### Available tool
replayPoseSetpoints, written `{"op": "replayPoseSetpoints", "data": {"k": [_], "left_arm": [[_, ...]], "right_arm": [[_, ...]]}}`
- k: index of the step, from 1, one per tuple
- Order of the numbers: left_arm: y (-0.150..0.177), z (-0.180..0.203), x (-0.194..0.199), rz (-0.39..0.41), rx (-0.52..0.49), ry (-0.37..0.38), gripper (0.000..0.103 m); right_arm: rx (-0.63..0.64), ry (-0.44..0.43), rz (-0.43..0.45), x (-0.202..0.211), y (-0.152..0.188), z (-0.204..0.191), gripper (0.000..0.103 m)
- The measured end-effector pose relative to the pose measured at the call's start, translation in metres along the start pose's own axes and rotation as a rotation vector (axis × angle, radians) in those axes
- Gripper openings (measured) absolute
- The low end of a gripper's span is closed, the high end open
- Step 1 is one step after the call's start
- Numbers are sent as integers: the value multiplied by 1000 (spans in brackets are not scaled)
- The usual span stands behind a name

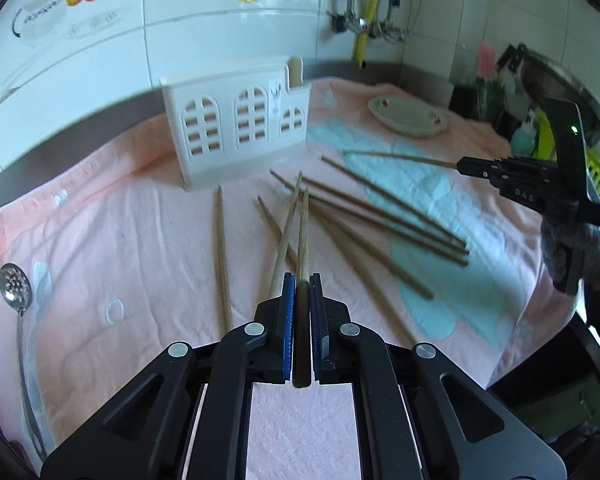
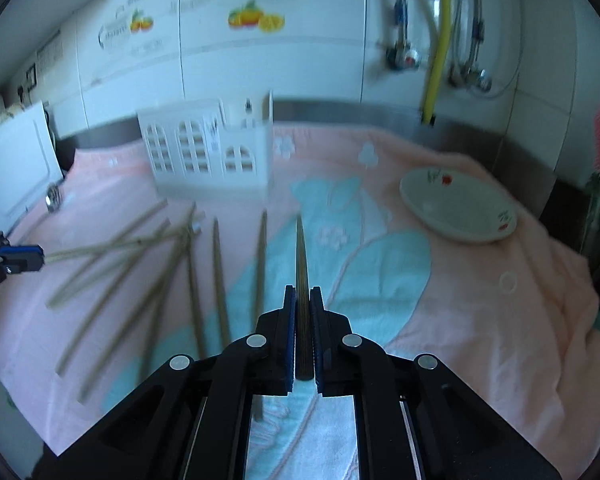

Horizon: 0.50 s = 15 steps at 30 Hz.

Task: Organize utensils
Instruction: 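Lift the chopstick with the left tool and carry it over the white caddy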

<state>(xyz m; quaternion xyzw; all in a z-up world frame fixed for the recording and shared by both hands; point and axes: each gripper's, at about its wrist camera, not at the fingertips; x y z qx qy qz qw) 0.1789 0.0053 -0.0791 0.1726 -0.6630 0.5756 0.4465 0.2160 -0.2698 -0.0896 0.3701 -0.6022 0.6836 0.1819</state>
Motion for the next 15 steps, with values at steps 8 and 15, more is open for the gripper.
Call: {"op": "replayPoseSetpoints", "data": {"k": [8, 15], "left_arm": [[-24, 1, 26, 81, 27, 13, 6], [-49, -11, 40, 121, 64, 21, 6]], "right_arm": [[1, -38, 93, 37, -32, -13, 7], [53, -42, 85, 41, -69, -27, 7]]}}
Point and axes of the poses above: each gripper's, at about its wrist camera, not at the fingertips, and x roughly against the way its jaws point, z to its right, y to its underside, and after that the axes turned 8 degrees about -z, right-handed
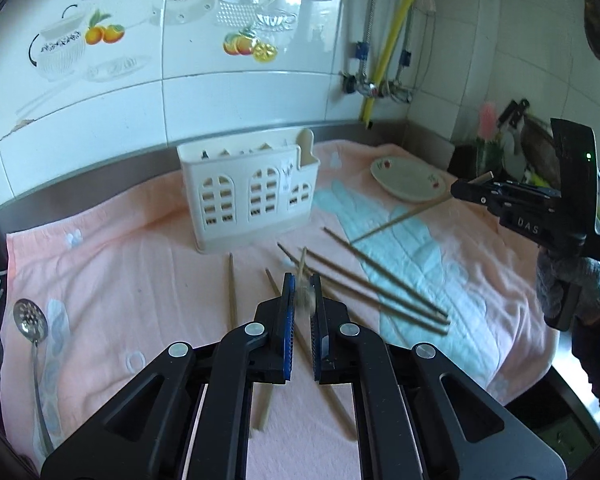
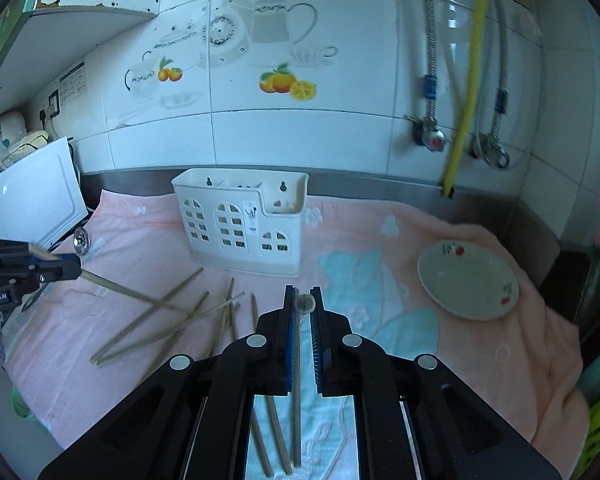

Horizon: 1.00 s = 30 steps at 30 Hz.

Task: Organize utensils
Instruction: 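Lift the chopstick with the left tool and carry it over the white caddy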

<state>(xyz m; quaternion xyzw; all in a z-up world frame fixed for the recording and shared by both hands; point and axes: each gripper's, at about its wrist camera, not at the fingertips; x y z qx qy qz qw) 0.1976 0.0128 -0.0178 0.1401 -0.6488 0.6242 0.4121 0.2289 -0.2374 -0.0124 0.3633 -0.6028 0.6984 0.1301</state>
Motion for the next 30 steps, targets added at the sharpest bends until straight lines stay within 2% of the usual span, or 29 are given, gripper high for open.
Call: {"op": "replayPoseSetpoints", "data": {"k": [9, 17, 25, 28, 30], "left_arm": [[-49, -14, 21, 42, 27, 16, 6], [-105, -16, 50, 131, -6, -34, 6], [-170, -28, 69, 227, -13, -120, 6], [-190, -35, 67, 256, -6, -162, 6], [-199, -43, 59, 252, 13, -159, 6]], "right_arm": [[20, -61, 4, 6, -72, -1, 7], [61, -68, 34, 15, -143, -7, 7], [59, -55, -1, -7, -175, -10, 7], [57, -57, -21, -20, -180, -12, 7], [54, -63, -36, -27, -179, -12, 7]]}}
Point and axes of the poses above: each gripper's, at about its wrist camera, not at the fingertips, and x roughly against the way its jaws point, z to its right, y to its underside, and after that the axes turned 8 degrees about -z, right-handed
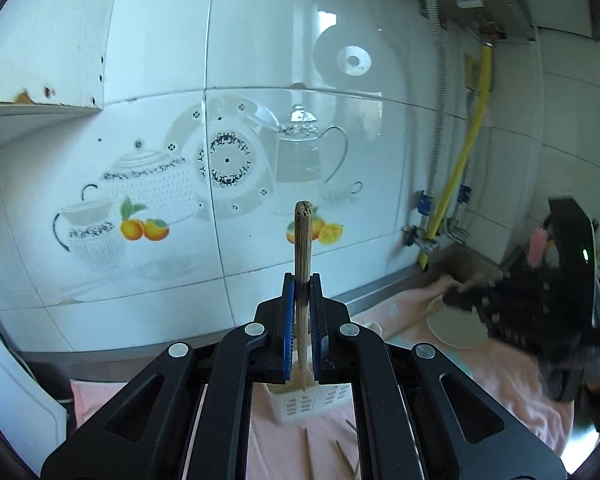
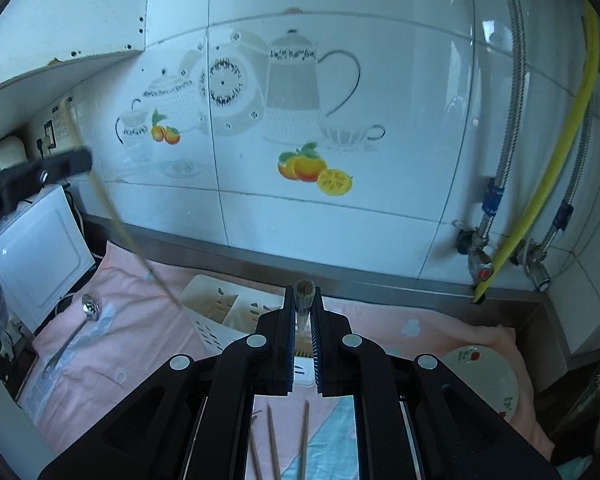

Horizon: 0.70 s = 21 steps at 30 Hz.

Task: Organize utensils
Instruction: 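Lift the chopstick with the left tool and carry it over the white caddy, then lower the chopstick into the caddy and open the left tool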

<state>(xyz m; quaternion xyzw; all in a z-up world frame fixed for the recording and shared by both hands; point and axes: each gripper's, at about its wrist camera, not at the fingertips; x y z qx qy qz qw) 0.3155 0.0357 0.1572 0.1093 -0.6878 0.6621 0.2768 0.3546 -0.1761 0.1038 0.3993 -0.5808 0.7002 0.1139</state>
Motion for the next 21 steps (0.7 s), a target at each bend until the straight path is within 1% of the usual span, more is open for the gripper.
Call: {"op": "replayPoseSetpoints", "data": {"k": [4, 10, 16, 21], "left_arm": [[-1, -11, -29, -17, 32, -46, 6], [12, -26, -63, -60, 93, -40, 6], [34, -27, -90, -136, 97, -40, 6], [46, -29, -102, -177, 110, -28, 6]], "right_arm": [[11, 1, -28, -14, 1, -2, 7], [15, -2, -57, -29, 4, -3, 7], [10, -5, -72, -38, 7, -3, 7], [0, -8, -81, -43, 10, -1, 7]]}}
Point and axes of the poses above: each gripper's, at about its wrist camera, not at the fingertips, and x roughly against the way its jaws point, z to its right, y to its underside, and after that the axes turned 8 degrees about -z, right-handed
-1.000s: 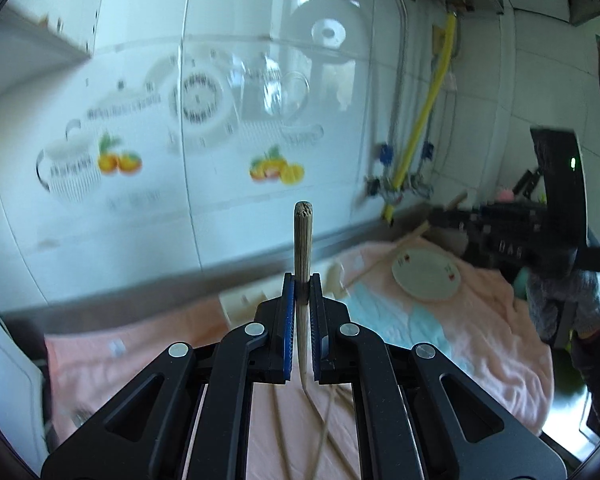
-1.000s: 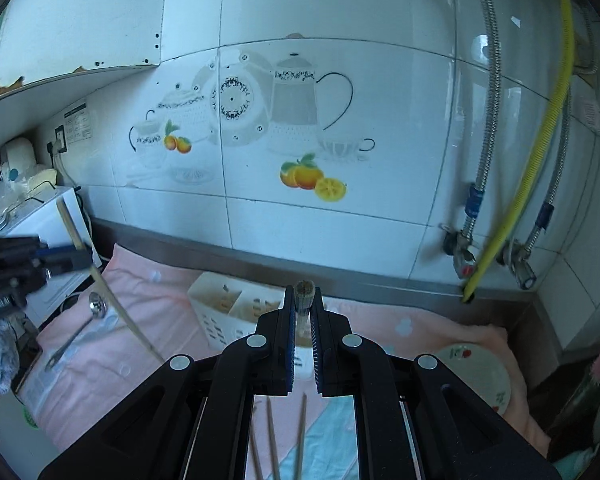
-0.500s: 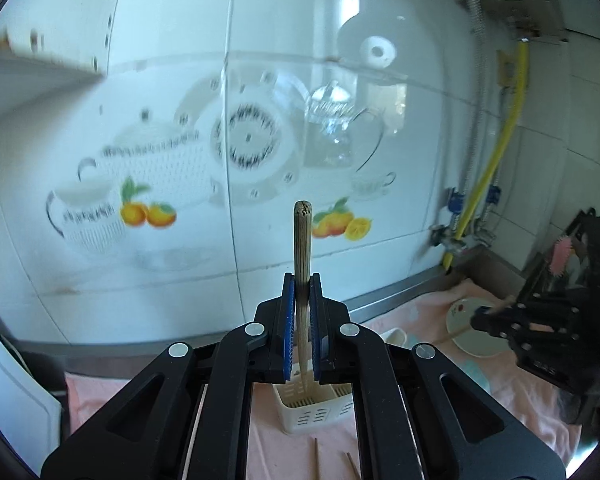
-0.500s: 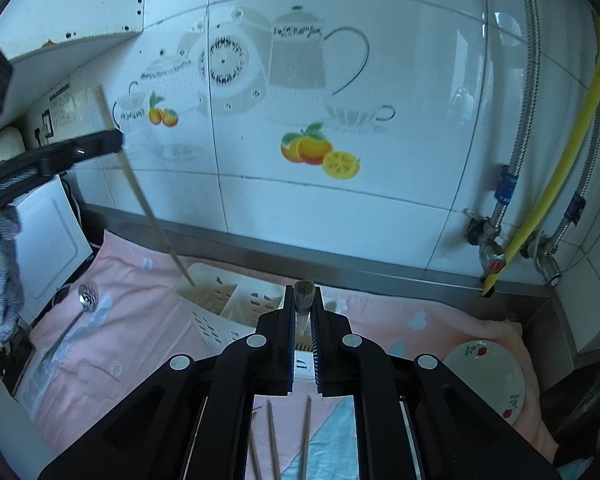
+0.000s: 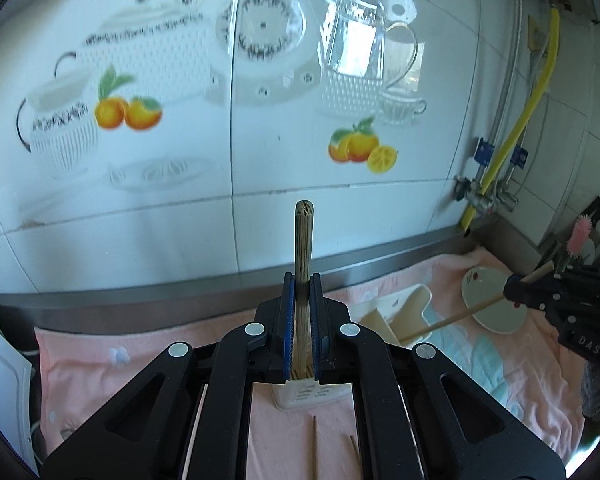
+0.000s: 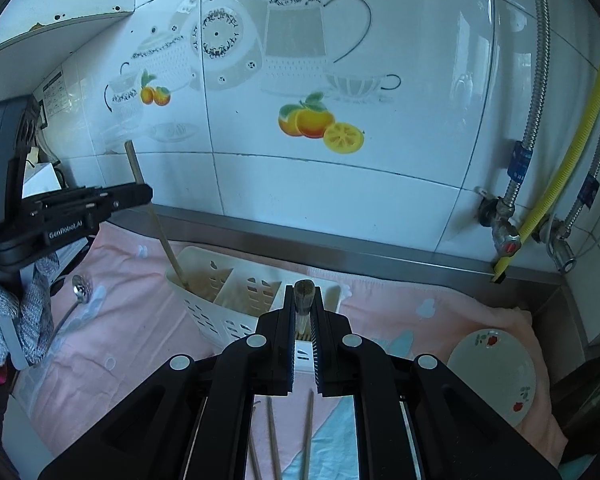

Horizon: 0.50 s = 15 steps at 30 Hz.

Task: Organize utensils
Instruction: 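Lower the chopstick into the caddy and open the left tool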

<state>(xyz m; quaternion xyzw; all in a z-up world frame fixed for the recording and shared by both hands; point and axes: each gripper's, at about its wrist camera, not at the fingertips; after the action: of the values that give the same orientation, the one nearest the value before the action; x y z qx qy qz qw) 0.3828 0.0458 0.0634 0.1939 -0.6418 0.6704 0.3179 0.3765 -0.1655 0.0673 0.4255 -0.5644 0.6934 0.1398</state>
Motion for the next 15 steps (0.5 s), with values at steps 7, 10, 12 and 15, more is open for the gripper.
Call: {"op": "replayPoseSetpoints", "data": {"k": [7, 10, 12, 15], "left_arm": [[7, -4, -2, -22, 16, 12, 8], [8, -5, 0, -20, 19, 16, 13], [8, -5, 4, -12, 18, 15, 21], [10, -4, 14, 3, 16, 14, 29]], "right_arm": [[-18, -7, -1, -2, 1, 3, 7], [-22, -8, 9, 0, 1, 3, 8], [-22, -5, 13, 3, 1, 3, 10], [-22, -2, 30, 10, 2, 3, 16]]}}
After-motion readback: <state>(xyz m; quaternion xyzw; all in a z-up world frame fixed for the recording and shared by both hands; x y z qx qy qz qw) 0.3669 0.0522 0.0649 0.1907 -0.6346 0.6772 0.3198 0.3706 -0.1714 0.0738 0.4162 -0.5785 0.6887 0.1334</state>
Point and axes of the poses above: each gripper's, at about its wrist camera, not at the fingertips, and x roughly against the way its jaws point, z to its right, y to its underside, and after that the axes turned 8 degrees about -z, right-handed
